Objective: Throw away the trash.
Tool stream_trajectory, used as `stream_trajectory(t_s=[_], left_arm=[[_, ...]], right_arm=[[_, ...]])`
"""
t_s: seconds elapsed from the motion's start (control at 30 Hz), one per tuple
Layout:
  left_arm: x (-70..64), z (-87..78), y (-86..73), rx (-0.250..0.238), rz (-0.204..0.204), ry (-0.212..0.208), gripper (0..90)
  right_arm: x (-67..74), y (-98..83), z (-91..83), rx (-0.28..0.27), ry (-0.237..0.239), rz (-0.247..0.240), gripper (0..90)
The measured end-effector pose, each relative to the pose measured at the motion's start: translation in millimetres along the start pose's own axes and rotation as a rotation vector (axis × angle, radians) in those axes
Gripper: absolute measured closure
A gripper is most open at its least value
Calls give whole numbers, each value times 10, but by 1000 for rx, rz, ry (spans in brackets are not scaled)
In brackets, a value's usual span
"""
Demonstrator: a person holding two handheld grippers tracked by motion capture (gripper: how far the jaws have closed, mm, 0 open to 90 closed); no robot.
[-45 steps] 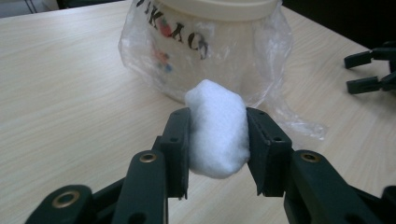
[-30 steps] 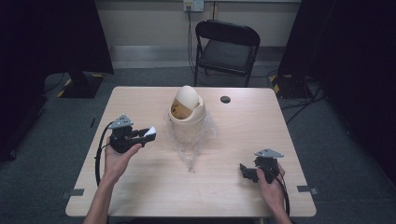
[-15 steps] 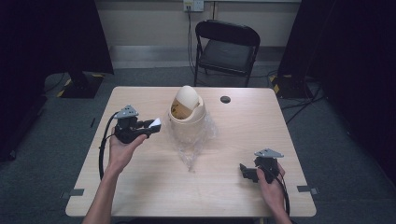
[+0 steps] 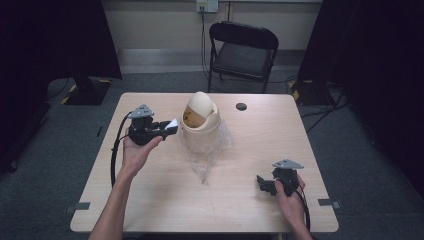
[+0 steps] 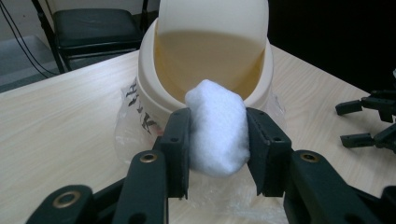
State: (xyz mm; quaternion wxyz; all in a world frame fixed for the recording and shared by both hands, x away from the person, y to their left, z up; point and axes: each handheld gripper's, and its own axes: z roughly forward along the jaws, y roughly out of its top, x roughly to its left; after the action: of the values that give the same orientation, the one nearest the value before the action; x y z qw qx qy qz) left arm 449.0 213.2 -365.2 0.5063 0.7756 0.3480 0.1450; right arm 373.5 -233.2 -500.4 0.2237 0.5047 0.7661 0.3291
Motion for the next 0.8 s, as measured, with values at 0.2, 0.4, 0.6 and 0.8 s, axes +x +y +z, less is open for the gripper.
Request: stream_trajectory(t_s=[0.2, 0.4, 0.6, 0.8], left_arm=[[-11, 44, 111, -7, 4, -10, 630], [-3, 104, 232, -23, 4, -33, 630], [26, 237, 326, 6, 16, -27, 631], [24, 429, 349, 51, 32, -32, 632]], right_arm=[[0, 0, 0, 0, 0, 0, 102], [-1, 0, 1, -1, -1, -2, 102], [0, -1, 1, -1, -1, -1, 102], [0, -1, 0, -1, -1, -1, 103]])
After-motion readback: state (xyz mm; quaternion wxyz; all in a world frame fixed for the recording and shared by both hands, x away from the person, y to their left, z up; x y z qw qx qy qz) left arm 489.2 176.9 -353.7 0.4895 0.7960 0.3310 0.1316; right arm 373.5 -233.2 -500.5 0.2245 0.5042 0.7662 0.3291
